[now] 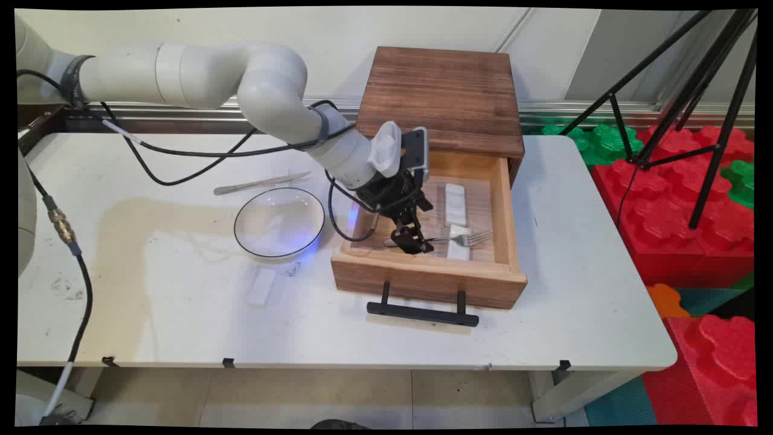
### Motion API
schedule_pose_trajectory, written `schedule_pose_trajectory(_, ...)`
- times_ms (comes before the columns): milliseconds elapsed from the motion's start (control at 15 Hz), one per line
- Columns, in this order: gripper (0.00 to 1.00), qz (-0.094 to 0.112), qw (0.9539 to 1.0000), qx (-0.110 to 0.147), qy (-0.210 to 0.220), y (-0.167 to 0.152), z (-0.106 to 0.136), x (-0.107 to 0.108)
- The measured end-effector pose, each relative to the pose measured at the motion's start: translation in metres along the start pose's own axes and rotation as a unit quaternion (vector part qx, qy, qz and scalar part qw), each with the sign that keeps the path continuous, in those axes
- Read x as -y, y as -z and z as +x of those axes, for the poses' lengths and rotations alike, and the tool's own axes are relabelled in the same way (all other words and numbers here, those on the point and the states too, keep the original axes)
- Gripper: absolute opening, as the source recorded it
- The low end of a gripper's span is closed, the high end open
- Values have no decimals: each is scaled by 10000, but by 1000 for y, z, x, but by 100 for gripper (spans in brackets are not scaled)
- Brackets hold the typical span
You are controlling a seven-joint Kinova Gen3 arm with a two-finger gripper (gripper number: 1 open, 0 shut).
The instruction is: Pick up the knife from the left of the white plate
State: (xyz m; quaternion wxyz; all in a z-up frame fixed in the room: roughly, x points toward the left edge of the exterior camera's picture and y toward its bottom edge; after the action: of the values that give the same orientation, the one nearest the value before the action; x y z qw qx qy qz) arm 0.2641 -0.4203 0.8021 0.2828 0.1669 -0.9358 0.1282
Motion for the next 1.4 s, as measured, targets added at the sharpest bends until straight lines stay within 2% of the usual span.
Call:
schedule_pose_trajectory(600,100,138,9997,-197,3,30,8,1)
schedule_pose_trajectory(867,100,212,9993,-294,-13,60,4,1)
schedule_pose_trajectory(1400,100,274,9984,-493,39,132,-21,-8)
